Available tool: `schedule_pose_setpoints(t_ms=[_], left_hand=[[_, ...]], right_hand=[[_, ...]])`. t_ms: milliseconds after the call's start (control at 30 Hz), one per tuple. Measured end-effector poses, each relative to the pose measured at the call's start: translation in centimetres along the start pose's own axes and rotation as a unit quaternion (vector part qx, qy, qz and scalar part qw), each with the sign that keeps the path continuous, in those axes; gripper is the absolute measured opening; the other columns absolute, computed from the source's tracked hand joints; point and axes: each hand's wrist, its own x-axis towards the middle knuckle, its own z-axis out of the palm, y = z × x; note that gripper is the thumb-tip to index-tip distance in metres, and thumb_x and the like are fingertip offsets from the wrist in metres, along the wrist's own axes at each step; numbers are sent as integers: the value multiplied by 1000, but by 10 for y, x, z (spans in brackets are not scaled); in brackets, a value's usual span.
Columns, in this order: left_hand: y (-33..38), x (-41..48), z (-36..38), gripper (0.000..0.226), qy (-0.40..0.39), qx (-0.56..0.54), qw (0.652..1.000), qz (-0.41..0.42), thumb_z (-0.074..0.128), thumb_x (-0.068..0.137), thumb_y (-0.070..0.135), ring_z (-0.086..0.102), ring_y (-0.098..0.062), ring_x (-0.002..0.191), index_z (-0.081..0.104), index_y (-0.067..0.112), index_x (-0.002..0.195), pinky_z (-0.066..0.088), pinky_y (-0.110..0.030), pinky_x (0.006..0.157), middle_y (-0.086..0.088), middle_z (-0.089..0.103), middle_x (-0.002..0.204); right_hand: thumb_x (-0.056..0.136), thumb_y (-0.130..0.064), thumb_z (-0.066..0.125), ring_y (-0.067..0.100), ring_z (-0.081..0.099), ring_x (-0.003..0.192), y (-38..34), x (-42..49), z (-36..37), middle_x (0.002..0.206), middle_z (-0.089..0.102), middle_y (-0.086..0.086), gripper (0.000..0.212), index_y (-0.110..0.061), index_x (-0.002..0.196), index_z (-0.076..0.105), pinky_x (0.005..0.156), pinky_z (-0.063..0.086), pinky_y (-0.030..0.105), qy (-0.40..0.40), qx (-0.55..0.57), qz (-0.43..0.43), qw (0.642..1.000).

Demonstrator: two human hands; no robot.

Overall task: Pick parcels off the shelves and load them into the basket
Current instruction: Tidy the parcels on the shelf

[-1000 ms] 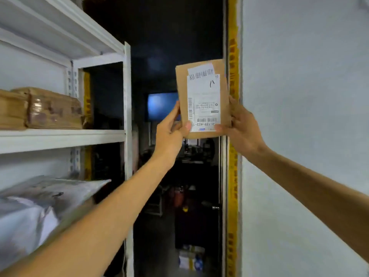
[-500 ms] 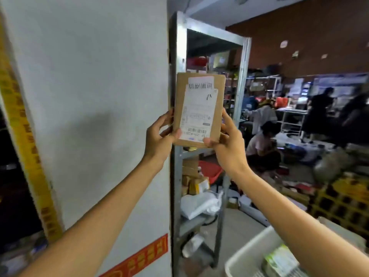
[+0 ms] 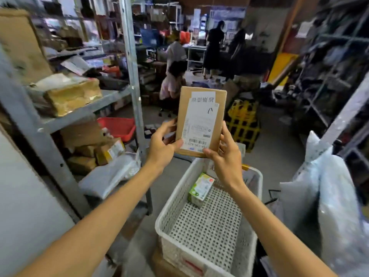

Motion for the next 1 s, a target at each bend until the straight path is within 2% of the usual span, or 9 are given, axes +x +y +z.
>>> schedule_pose_setpoints(t_ms=[100, 200, 333, 467, 567, 667, 767, 900, 1000], left_hand=[[-31, 23, 27, 57, -48, -16, 998, -31, 63, 82, -12, 57, 10, 99, 50, 12, 132, 47, -9, 84, 14, 58, 113], [-70, 47, 48, 59, -94, -9, 994, -57, 64, 82, -10, 56, -7, 114, 49, 12, 135, 50, -25, 93, 10, 57, 119], [-117, 71, 70, 60, -152, -21, 982, -109, 61, 83, -13, 59, -13, 109, 48, 10, 136, 54, -14, 79, -1, 57, 122], [-166, 90, 90, 56, -208, -18, 966, -154, 59, 83, -15, 59, 7, 91, 49, 6, 134, 51, -8, 73, 1, 58, 114], [-204, 94, 109, 57, -232, -10, 951, -203, 58, 82, -17, 60, -1, 97, 49, 6, 134, 51, -9, 71, 0, 58, 115], [-242, 98, 129, 59, -239, 0, 941, -239, 60, 82, -16, 56, -17, 114, 47, 8, 135, 51, -21, 87, -6, 56, 123], [-285, 99, 150, 58, -234, 6, 935, -266, 60, 82, -14, 55, -19, 117, 47, 12, 132, 49, -32, 96, -4, 54, 121], [-343, 101, 174, 58, -256, 32, 918, -301, 63, 82, -11, 55, -17, 115, 48, 20, 129, 50, -34, 95, 4, 55, 115], [-385, 109, 190, 61, -274, 49, 900, -335, 63, 82, -11, 56, -21, 116, 46, 14, 136, 51, -37, 95, -6, 55, 124]], right_hand=[[81, 9, 65, 14, 59, 118, 34, 12, -9, 138, 54, -3, 90, -34, 149, 26, 91, 55, 37, 37, -29, 41, 998], [82, 5, 66, 13, 58, 119, 68, 21, -11, 141, 53, 0, 88, -43, 145, 25, 94, 54, 39, 66, -50, 73, 994], [87, -15, 70, -12, 58, 102, 106, 30, -6, 125, 58, -16, 77, -38, 145, 25, 81, 50, 9, 104, -68, 129, 984], [84, -4, 71, -19, 58, 91, 150, 36, 1, 110, 58, -24, 75, -44, 134, 31, 70, 47, 4, 144, -85, 177, 970], [84, 1, 67, -17, 58, 89, 188, 38, 0, 117, 59, -15, 77, -37, 140, 31, 69, 46, 3, 158, -82, 226, 958], [87, -1, 64, -1, 58, 107, 231, 40, -4, 135, 54, -7, 76, -32, 146, 29, 76, 48, 6, 147, -87, 263, 949], [88, -5, 64, 5, 52, 121, 277, 42, -10, 140, 47, -14, 73, -41, 141, 27, 91, 47, 12, 139, -91, 288, 943], [88, -9, 67, -13, 54, 107, 339, 45, -18, 128, 54, -23, 70, -43, 139, 33, 86, 51, 15, 128, -94, 335, 928], [86, -10, 68, 2, 58, 109, 381, 51, -18, 131, 57, -14, 70, -28, 147, 36, 90, 54, 31, 128, -94, 382, 911]])
